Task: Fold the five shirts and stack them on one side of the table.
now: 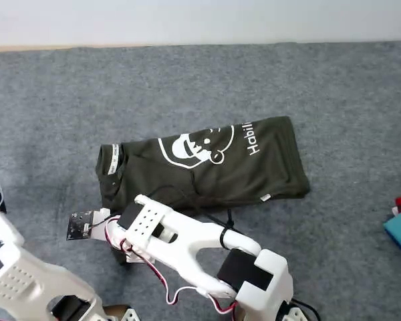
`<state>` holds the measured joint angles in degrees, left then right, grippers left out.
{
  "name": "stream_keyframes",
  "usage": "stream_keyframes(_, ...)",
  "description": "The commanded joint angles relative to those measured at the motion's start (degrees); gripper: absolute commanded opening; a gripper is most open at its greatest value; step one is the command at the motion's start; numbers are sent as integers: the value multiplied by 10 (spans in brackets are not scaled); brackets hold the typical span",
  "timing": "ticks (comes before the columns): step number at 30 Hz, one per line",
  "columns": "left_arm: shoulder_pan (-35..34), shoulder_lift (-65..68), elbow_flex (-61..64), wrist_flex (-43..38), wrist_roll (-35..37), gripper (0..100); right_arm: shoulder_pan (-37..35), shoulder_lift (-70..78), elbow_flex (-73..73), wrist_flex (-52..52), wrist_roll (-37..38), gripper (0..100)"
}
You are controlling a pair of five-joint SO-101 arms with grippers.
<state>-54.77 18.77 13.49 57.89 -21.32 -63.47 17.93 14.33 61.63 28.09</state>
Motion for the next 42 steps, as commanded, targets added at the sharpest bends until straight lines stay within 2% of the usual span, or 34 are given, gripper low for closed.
stream_keyframes(1,-4,-41,-17,-7,-3,4,2,-7,-13,7,7,11)
stream_keyframes(8,-4,-41,-15,-7,-4,4,80,-2,-139,73,7,11)
stream_keyframes(14,-4,-41,-15,-8,-5,4,145,0,-220,79,11,11)
stream_keyframes(19,-4,-41,-15,-9,-5,4,166,0,-227,75,44,10)
stream_keyframes(27,-4,-40,-15,-9,-5,4,197,36,-245,77,45,10)
stream_keyframes(42,-1,-40,-15,-10,-5,4,224,175,-418,109,45,18)
